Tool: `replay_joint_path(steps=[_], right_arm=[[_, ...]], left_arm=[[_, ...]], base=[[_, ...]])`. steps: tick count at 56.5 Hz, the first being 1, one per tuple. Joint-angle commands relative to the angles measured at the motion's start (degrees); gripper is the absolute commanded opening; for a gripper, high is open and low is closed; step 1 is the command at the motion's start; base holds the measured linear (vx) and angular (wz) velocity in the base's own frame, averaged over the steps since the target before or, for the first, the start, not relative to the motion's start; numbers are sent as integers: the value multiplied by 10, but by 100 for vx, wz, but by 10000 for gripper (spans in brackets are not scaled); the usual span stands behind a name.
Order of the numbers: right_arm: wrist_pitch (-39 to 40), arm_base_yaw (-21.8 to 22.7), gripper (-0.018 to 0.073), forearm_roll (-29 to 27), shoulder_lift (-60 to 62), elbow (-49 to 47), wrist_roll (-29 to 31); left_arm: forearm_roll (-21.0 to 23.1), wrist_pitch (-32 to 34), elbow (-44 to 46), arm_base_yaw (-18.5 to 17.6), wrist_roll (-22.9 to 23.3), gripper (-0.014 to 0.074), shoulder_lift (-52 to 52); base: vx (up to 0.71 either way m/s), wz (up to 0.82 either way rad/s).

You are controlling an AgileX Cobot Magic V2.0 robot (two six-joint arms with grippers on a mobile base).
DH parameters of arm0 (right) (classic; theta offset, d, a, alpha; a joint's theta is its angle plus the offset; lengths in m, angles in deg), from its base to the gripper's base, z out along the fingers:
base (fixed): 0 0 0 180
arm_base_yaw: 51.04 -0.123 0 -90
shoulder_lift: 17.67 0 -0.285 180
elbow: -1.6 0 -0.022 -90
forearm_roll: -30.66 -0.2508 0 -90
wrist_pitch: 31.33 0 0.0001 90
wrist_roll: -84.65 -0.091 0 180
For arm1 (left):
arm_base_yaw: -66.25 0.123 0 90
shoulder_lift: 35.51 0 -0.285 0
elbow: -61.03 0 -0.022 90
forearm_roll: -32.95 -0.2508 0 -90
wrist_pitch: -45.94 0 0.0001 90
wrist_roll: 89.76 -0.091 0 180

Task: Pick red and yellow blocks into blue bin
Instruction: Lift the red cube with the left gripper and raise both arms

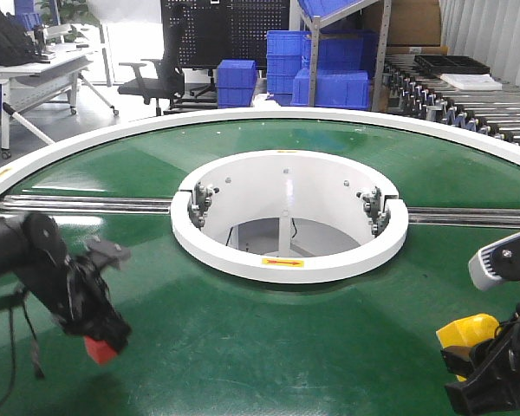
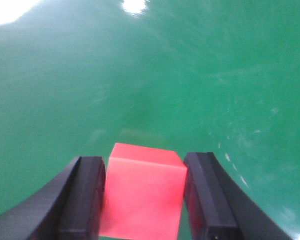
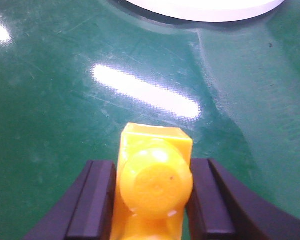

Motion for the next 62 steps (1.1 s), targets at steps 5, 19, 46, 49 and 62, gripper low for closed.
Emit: replay_joint_path(steps=[5, 19, 46, 49, 62], right_arm=[[38, -1, 226, 3, 11, -17, 4], [38, -1, 226, 3, 11, -17, 4], [38, -1, 226, 3, 11, -17, 4], [38, -1, 226, 3, 11, -17, 4], [38, -1, 226, 3, 11, -17, 4]], left_arm=[[-63, -13, 18, -3, 145, 271, 114], [-55, -4, -66, -3, 195, 271, 267], [-27, 79, -459, -4, 177, 271, 682], [-28, 83, -491, -3, 177, 271, 731], [-39, 123, -595, -3, 184, 271, 943]], base=[[0, 0], [0, 0], [0, 0], [0, 0], [0, 0]])
